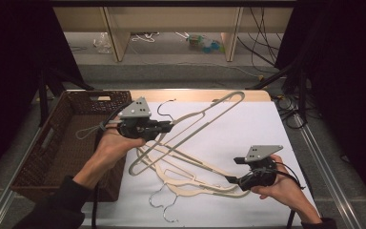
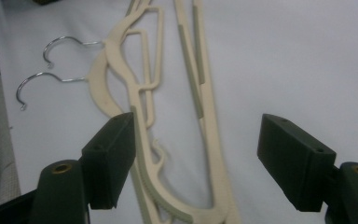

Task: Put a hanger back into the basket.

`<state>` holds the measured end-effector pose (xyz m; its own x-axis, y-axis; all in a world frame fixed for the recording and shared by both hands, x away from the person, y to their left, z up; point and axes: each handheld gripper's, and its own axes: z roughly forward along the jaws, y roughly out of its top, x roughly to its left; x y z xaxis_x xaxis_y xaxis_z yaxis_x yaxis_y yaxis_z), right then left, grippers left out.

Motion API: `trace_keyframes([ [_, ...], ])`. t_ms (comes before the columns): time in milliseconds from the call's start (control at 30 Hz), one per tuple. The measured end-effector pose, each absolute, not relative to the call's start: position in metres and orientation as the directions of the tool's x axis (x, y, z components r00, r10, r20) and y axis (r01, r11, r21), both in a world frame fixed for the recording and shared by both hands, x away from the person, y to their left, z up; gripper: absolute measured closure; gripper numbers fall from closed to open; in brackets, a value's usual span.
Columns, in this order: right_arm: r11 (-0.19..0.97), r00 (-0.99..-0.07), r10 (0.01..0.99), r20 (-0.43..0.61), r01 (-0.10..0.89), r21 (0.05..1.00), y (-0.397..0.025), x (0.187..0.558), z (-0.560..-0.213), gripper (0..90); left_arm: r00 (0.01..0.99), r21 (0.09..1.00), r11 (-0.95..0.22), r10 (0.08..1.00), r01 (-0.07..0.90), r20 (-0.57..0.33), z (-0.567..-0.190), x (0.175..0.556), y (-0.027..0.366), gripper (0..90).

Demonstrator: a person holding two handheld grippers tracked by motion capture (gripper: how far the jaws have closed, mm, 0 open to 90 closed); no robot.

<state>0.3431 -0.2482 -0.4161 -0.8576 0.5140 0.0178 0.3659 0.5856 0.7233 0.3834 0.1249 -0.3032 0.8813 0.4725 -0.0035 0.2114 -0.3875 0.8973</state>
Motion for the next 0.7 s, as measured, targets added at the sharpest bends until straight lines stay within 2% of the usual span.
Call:
trace_keyframes([
  [300, 0.584, -0.857, 0.516, 0.021, 0.369, 0.723, -0.245, 0.338, -0.425, 26.3, 0.867, 0.912, -0.314, 0.492, 0.263, -0.081, -0.278, 0.374, 0.155, 86.0],
  [600, 0.592, -0.859, 0.511, 0.028, 0.376, 0.713, -0.245, 0.336, -0.430, 26.3, 0.842, 0.910, -0.289, 0.528, 0.298, -0.108, -0.264, 0.374, 0.183, 86.1],
  [700, 0.595, -0.858, 0.513, 0.026, 0.377, 0.710, -0.245, 0.336, -0.432, 26.3, 0.831, 0.913, -0.248, 0.536, 0.324, -0.150, -0.256, 0.373, 0.199, 86.1],
])
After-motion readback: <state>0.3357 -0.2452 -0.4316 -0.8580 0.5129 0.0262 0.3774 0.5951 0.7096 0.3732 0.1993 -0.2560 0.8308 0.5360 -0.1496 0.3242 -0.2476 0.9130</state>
